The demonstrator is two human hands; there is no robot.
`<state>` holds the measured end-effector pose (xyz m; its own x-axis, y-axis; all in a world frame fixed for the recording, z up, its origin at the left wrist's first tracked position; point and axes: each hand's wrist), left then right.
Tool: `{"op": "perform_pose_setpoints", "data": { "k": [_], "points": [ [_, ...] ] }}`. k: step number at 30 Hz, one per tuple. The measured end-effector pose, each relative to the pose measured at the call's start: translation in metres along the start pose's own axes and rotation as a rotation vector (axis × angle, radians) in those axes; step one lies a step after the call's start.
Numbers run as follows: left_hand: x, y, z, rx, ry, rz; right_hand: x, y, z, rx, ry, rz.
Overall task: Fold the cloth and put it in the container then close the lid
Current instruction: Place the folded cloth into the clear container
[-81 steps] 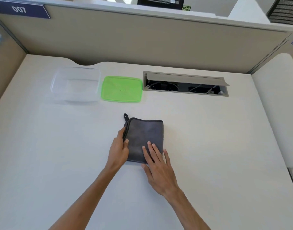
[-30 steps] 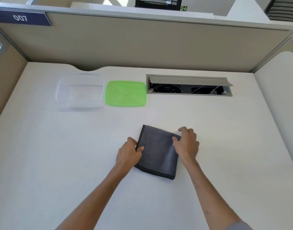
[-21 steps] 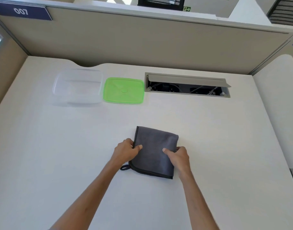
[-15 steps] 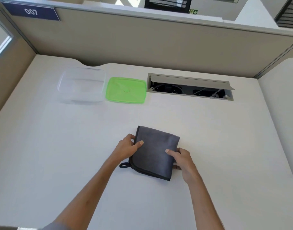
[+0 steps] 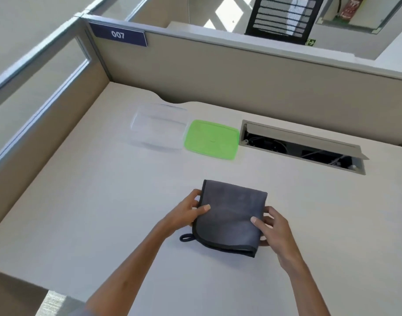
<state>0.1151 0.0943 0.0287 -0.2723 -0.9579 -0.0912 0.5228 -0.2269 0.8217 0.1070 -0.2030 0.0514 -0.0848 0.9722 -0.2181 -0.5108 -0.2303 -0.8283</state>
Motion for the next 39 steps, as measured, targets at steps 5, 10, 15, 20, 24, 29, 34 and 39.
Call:
{"op": "perform_pose_setpoints", "data": {
  "k": [5,10,15,20,24,29,34,39],
  "points": [
    [-0.07,0.017,0.004,0.036,0.041,0.041,0.049,-0.05,-0.019,-0.073,-0.079,-0.011],
    [-0.152,0.053,0.003,0.109,0.09,0.005,0.101,-0.108,-0.052,-0.116,-0.146,-0.065],
    [-0.236,0.092,-0.014,0.15,0.098,-0.075,0.151,-0.171,-0.097,-0.087,-0.232,-0.163],
    [-0.301,0.128,-0.052,0.144,0.142,-0.121,0.195,-0.221,-0.151,-0.139,-0.178,-0.091],
    [-0.341,0.144,-0.089,0.162,0.17,-0.164,0.223,-0.248,-0.188,-0.237,-0.078,-0.038],
    [-0.357,0.144,-0.129,0.204,0.278,-0.244,0.244,-0.25,-0.226,-0.331,0.049,0.067],
    [-0.356,0.133,-0.152,0.225,0.405,-0.522,0.259,-0.236,-0.24,-0.407,0.181,0.201],
    [-0.357,0.123,-0.158,0.183,0.409,-0.688,0.268,-0.219,-0.247,-0.441,0.248,0.333]
  ]
}}
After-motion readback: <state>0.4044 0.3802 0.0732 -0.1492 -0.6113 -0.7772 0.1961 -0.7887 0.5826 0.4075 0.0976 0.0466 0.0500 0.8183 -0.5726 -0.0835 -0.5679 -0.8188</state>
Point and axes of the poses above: each hand's wrist, its own z-axis away from the middle knuckle, its own x-axis out of the palm, y = z × x, and after that the axes turned 1 degree about y, right-handed
